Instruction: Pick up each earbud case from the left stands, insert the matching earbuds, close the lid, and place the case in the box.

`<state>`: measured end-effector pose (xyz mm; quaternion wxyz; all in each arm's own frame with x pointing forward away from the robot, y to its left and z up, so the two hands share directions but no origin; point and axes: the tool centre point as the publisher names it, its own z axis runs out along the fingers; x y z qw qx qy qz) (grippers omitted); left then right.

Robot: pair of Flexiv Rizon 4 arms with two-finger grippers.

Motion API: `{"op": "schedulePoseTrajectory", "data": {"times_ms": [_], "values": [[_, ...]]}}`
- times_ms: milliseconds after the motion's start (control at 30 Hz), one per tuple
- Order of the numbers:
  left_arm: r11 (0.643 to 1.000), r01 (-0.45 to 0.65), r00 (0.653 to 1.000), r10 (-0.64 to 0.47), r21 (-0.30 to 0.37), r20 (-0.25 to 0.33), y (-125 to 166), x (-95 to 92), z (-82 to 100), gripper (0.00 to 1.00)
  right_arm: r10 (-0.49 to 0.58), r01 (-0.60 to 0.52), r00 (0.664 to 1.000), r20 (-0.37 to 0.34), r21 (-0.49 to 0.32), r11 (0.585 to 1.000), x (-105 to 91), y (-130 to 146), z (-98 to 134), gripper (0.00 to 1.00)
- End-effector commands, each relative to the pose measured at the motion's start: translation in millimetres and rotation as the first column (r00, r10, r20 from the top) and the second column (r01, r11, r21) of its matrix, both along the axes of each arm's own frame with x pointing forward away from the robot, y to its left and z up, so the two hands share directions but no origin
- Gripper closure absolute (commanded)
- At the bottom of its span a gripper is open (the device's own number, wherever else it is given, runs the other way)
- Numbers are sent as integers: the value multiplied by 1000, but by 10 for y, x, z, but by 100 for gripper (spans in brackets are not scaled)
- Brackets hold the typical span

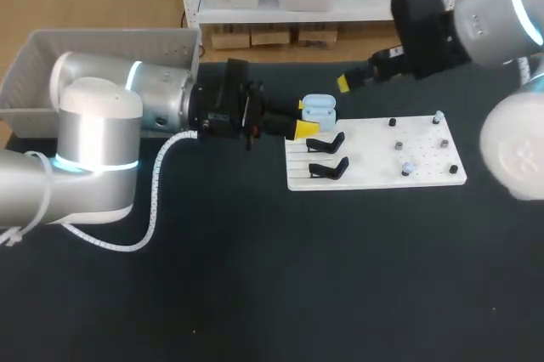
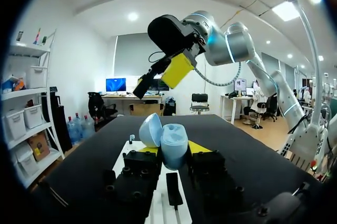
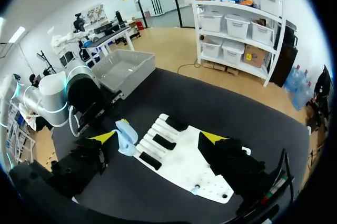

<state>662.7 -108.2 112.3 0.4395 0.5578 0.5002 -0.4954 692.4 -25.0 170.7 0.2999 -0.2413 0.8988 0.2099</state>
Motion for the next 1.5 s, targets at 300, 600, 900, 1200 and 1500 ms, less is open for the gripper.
{"op": "schedulePoseTrajectory", "data": {"times_ms": [300,600,900,1200,1500], "values": [[1000,4,998,-5,13,66,-6,-41,27,100,-58,55,998,-17,-155,986,50,-496,-21,0],[1000,-1,996,1,-2,87,-40,-55,17,100,-48,31,997,-56,-271,962,189,-804,-143,0],[1000,-4,996,6,-28,87,-69,-54,-1,100,-44,7,994,-97,-356,934,276,-1036,-325,0],[1000,-4,996,6,-28,87,-69,-54,-1,100,-61,-13,986,-155,-434,901,302,-1224,-621,0],[1000,-4,996,6,-28,87,-69,-54,-1,100,-96,10,982,-164,-461,887,315,-1326,-773,0]]}}
